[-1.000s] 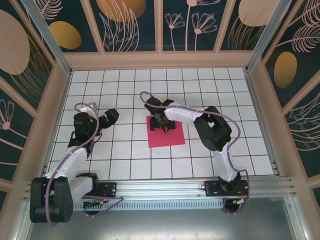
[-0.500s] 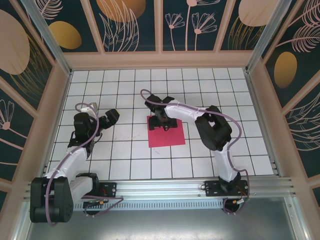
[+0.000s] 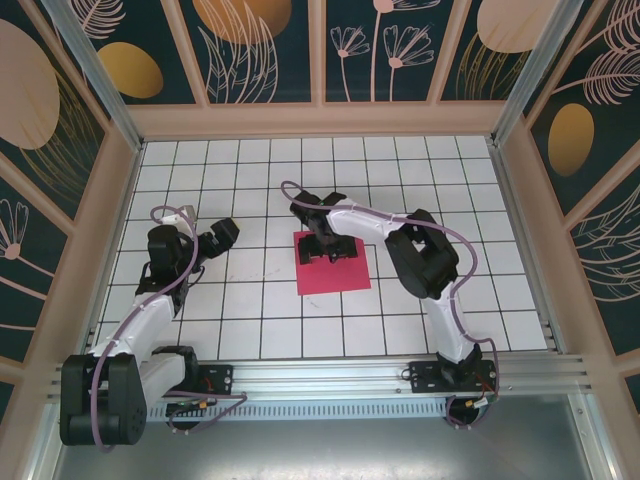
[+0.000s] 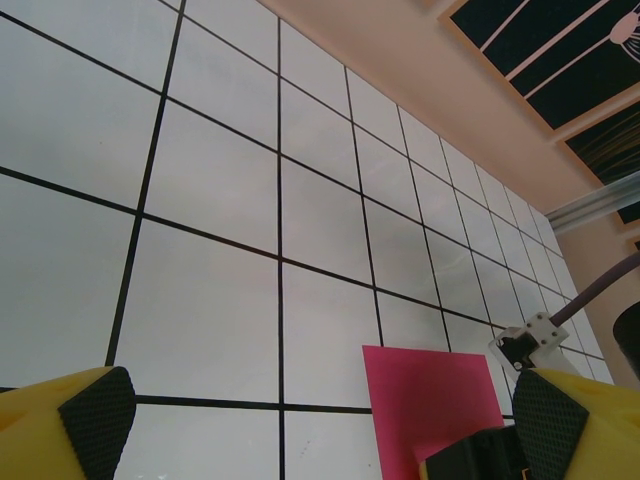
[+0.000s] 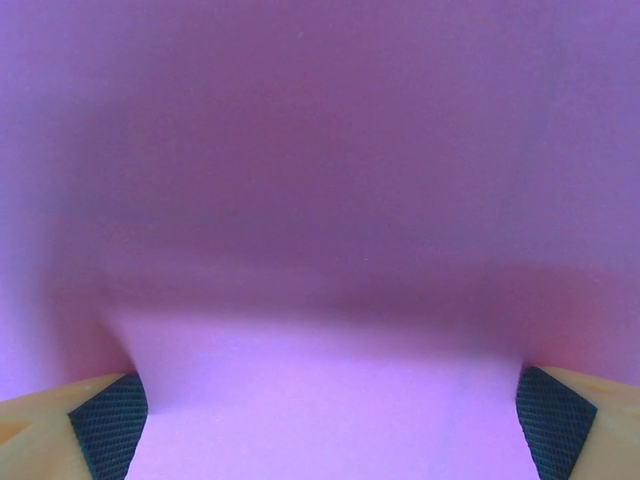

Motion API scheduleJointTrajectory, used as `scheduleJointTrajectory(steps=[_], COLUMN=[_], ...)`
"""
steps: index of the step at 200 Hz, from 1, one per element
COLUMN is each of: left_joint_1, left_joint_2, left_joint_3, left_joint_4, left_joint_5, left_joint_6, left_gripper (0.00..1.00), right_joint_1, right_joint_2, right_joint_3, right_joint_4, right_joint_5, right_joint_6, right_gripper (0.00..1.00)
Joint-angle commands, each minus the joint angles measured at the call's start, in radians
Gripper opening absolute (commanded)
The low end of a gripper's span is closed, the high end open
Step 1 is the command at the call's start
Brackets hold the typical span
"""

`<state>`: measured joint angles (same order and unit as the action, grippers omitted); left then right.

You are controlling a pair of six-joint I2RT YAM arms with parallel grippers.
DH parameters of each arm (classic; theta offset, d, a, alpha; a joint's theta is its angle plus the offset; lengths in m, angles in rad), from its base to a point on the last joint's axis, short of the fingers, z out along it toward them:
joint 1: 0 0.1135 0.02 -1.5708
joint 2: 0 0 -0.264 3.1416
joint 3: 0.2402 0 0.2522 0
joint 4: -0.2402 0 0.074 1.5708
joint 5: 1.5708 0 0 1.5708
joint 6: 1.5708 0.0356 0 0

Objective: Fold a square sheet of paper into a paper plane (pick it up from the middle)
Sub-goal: Fold the square sheet of paper in half at the center of the table.

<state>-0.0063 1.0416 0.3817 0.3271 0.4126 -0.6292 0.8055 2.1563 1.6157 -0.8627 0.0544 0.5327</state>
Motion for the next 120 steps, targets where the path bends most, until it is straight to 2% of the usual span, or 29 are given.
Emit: scheduleJointTrajectory(steps=[1,39,49,77,108,120], left_joint_1=[0.005,0.005,0.004,0.005,0.005,0.004], left_joint_2=[0.001,0.006,0.007,0.009,0.008,0.008], left_joint_3=[0.011,0.013,0.013,0.013,0.009,0.011], left_joint_4=[-0.013,-0.01,-0.01,-0.012,-0.012,-0.011], left_joint_5=[0.022,0.024,0.026,0.03,0.03,0.032], left_joint_6=[0.021,0.02,0.019,0.02,0.019,0.019], left_gripper=[0.99,0.98,0.99,0.99,0.98,0.98], right_joint_1=[-0.003,-0.009,-0.009,-0.013,-0.014,-0.014], right_joint_2=[0.037,0.034,0.032,0.028,-0.003,-0.032], right_joint_3=[-0.064,-0.099,-0.103,-0.096,-0.074,-0.068], right_joint_4=[0.003,0.026,0.033,0.036,0.031,0.042], right_joint_5=[-0.022,-0.035,-0.036,-0.035,-0.035,-0.034], right_joint_6=[-0.005,-0.009,-0.01,-0.014,-0.016,-0.019], right_gripper=[0.99,0.91,0.85,0.77,0.76,0.7])
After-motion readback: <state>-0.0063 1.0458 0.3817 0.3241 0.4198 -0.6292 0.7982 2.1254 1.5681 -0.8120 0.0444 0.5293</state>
